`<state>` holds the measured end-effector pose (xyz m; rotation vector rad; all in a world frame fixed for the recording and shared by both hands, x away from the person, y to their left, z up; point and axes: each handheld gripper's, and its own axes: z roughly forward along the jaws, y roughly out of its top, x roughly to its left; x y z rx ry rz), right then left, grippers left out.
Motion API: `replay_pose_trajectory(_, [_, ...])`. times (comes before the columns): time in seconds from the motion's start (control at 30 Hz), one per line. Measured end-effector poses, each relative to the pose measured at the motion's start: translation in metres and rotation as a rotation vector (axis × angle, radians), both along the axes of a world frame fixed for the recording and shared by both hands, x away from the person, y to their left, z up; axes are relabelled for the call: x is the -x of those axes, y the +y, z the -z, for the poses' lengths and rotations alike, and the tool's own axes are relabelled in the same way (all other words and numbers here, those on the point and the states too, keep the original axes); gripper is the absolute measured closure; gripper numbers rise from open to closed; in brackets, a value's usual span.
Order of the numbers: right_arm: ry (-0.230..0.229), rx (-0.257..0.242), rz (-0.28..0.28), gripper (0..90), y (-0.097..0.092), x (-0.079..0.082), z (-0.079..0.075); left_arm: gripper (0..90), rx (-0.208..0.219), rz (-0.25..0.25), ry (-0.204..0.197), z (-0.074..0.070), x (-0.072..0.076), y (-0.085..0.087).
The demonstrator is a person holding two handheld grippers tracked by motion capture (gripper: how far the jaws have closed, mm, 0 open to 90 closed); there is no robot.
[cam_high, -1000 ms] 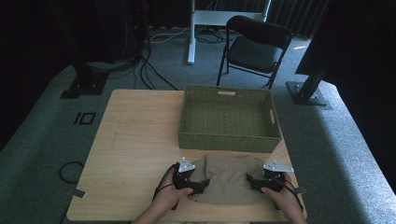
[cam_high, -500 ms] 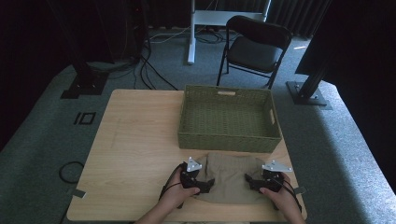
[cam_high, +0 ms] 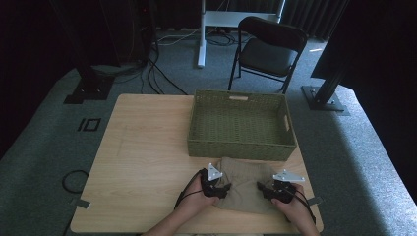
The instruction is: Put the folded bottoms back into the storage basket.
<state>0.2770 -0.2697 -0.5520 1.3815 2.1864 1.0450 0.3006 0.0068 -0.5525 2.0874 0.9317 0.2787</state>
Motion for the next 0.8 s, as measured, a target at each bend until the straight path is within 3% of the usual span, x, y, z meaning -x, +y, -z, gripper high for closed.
replay_pose_trajectory(0.1, [0.031, 0.000, 0.007, 72.6, 0.003, 0.000, -0.004, 64.4, 0.023, -0.002, 0.018, 0.000, -0.005, 0.004])
replay_pose_trajectory(0.17, [0.032, 0.040, 0.000, 76.2, 0.007, 0.000, -0.007, 67.3, -0.007, 0.012, -0.006, -0.002, -0.003, 0.003])
replay_pose_trajectory(0.27, [0.045, 0.048, 0.001, 78.3, 0.008, 0.000, -0.011, 71.6, -0.037, 0.044, -0.036, -0.007, -0.001, 0.002])
replay_pose_trajectory(0.37, [0.054, 0.033, -0.006, 79.1, 0.007, 0.001, -0.016, 73.9, 0.014, 0.043, 0.008, -0.012, -0.001, 0.007])
replay_pose_trajectory(0.43, [0.046, 0.012, -0.011, 79.2, 0.005, 0.003, -0.020, 74.4, 0.017, 0.051, 0.010, -0.017, 0.000, 0.009])
replay_pose_trajectory(0.57, [0.041, -0.017, -0.023, 79.3, 0.004, 0.006, -0.030, 74.9, 0.017, 0.060, -0.020, -0.031, 0.007, 0.011])
replay_pose_trajectory(0.8, [-0.004, -0.041, -0.040, 79.4, 0.002, 0.009, -0.052, 75.1, 0.059, 0.068, -0.027, -0.052, 0.009, 0.017])
